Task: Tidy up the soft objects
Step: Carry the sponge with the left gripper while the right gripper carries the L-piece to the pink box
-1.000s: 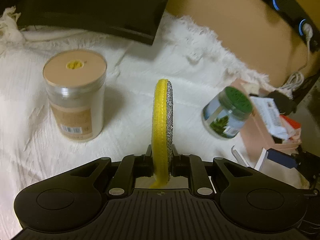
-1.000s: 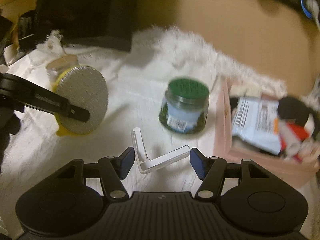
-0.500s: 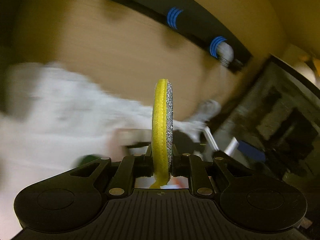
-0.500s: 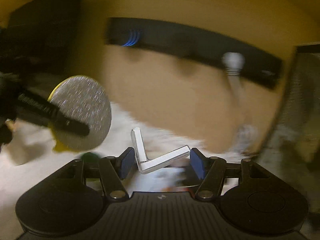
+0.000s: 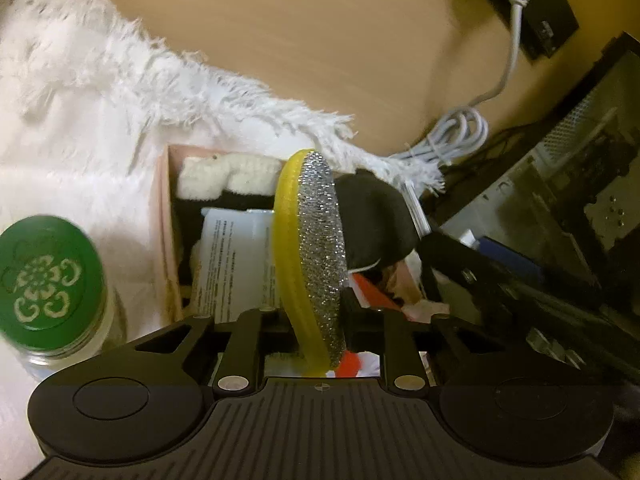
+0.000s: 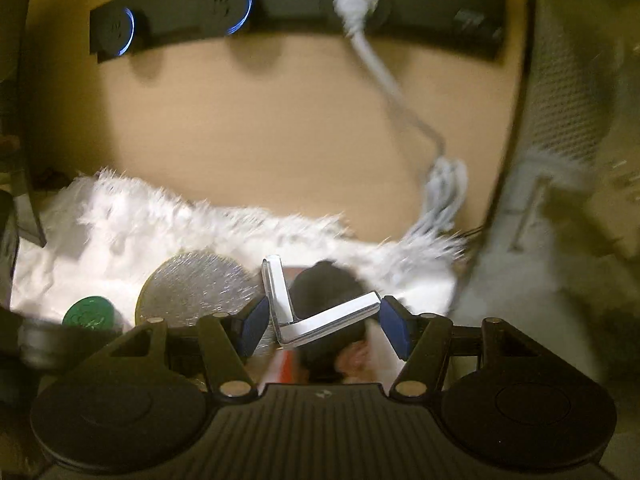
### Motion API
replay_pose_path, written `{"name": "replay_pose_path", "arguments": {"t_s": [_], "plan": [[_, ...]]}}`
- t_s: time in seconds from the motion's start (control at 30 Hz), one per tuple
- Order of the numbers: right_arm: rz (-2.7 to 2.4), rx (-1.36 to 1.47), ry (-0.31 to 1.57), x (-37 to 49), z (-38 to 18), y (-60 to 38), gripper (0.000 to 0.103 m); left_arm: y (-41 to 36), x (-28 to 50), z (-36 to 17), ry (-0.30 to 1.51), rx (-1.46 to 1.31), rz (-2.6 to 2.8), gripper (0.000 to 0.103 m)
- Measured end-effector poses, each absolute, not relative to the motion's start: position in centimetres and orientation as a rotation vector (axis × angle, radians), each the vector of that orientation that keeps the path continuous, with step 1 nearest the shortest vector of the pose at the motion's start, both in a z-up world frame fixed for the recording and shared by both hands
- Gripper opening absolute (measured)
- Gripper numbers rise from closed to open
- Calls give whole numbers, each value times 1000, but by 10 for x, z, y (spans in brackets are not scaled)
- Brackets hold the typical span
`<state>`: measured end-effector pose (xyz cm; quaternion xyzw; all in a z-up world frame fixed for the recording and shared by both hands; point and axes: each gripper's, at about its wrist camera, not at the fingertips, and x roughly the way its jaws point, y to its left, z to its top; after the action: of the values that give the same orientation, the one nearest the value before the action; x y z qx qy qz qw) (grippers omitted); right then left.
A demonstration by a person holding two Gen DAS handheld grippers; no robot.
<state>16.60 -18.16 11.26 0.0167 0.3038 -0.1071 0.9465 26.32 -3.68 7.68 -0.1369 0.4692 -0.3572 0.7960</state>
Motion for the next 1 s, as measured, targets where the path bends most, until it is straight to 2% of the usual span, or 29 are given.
{"name": "replay_pose_path", "arguments": {"t_s": [0.13,0.37,0.5,0.57,0.7,0.8,0.93,1.0], "plan": [[-228,59,667,187,94,-187,62,-28,262,81,1011,-272,-793,33],[-197,131,776,197,62,-196,62,-3,257,98,976,-290,-749,33],[-173,195,742,189,63,-204,65,4,265,100,1011,-322,-685,20],[-178,204,719,184,68,-204,72,3,267,98,1016,-313,-688,18],[-181,226,650,165,84,-204,73,-10,267,89,1022,-317,-748,18],[-190,213,616,152,93,-200,73,-20,264,107,926,-271,-785,18],[-219,205,613,139,98,-200,73,-34,258,143,745,-56,-771,18],[-225,204,615,133,99,-199,73,-30,265,147,719,-173,-886,19]]}}
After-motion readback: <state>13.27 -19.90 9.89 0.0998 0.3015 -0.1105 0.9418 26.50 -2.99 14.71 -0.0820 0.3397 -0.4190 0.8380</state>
